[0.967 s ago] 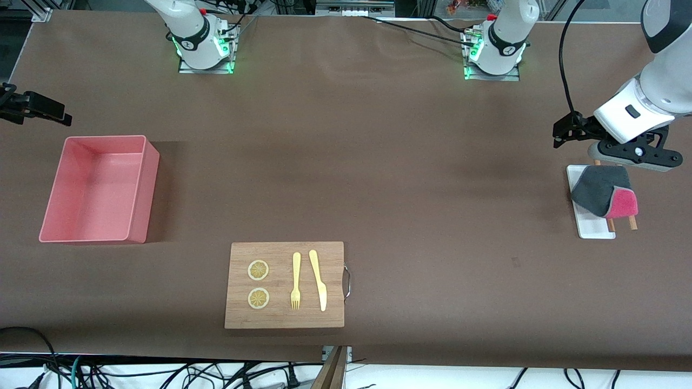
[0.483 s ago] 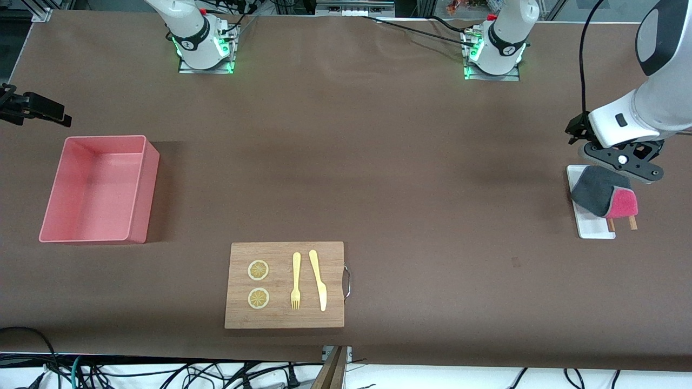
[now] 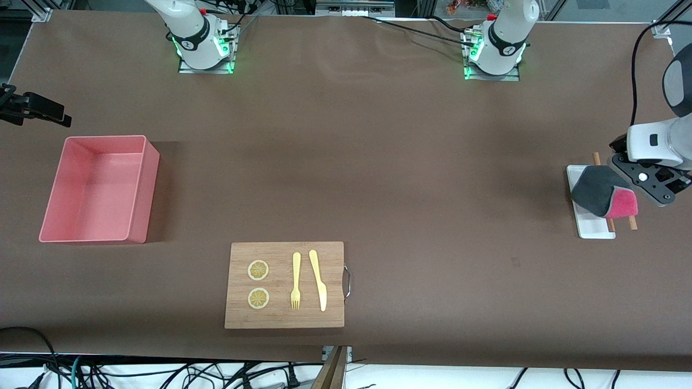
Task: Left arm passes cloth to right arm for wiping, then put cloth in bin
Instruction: 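Grasp the cloth edge with the left gripper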
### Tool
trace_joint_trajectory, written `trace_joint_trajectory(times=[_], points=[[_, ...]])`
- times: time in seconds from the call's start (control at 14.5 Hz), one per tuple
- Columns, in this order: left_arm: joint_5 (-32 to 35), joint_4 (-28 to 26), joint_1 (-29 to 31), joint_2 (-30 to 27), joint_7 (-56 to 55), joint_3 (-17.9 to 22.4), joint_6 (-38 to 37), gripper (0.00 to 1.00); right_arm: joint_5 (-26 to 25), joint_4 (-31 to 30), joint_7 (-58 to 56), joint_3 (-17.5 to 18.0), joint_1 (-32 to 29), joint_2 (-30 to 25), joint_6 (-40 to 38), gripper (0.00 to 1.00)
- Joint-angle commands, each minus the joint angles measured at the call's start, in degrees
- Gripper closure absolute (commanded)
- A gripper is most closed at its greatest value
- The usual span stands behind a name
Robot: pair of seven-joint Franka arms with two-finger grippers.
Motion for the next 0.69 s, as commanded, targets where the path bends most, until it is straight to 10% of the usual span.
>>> trace_joint_trajectory(times=[0.0, 0.62], points=[[1.5, -7.5, 3.8, -1.6, 8.1, -0.7, 10.1, 0.00, -0.1, 1.5, -0.4, 0.2, -0.4, 0.8, -0.3, 0.00], [5.9, -24.9, 11.0, -3.5, 14.0, -0.8, 36.1, 0.07, -0.1, 1.5, -0.4, 0.3, -0.6, 0.8, -0.3, 0.00]])
